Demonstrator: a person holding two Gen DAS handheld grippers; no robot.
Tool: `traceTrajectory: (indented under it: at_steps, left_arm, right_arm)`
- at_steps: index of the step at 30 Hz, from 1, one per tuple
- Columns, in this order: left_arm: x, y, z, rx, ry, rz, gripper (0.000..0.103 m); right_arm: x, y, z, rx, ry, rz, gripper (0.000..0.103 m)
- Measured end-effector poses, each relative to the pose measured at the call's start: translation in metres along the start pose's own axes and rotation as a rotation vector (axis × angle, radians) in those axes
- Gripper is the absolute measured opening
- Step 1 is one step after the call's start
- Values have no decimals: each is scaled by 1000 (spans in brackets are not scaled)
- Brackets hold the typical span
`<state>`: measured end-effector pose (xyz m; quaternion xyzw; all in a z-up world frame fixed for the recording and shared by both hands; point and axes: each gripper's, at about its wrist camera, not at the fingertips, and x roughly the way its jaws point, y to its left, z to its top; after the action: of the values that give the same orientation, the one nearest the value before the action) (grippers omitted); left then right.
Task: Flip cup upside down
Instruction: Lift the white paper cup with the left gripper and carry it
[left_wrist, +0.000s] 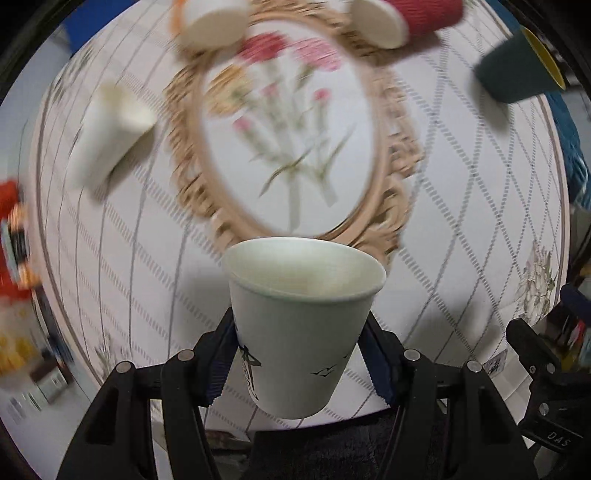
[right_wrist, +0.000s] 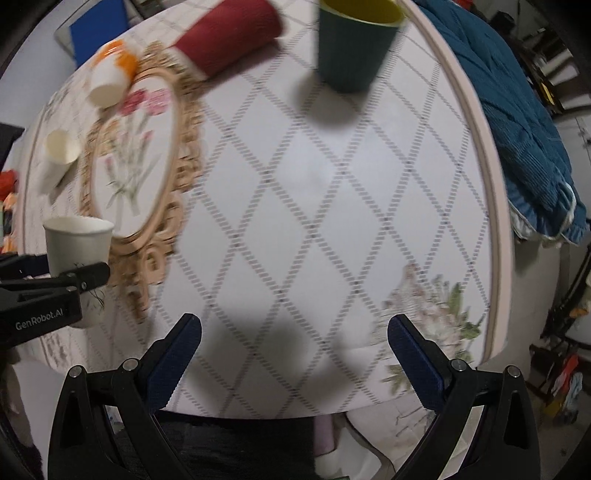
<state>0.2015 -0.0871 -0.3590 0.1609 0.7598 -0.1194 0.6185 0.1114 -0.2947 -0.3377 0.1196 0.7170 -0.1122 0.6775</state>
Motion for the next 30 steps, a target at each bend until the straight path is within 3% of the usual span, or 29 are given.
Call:
traceTrajectory:
  at_steps: [8,11,15,19,20,30]
  left_arm:
    - [26,87,-67,-161,26,-64,60]
    - [44,128,-88,-242,58,-128,60]
    - [57,148,-100,-336,91,-214,60]
    - [63,154,-90,-382,101,-252,60]
    - [55,151,-72,-379,105,-256,60]
    - [65,133,-54,-305,112,-203,63]
  right_arm:
    - [5,53,-24,-61,15,43,103]
    - [12,71,-31,-76,29,52,103]
    - [21,91,-35,-90,44,48,103]
    - [31,105,-35,-97,57,35,102]
    - [33,107,-35,-98,60,34,102]
    - [53,122,-37,-87,77,13,102]
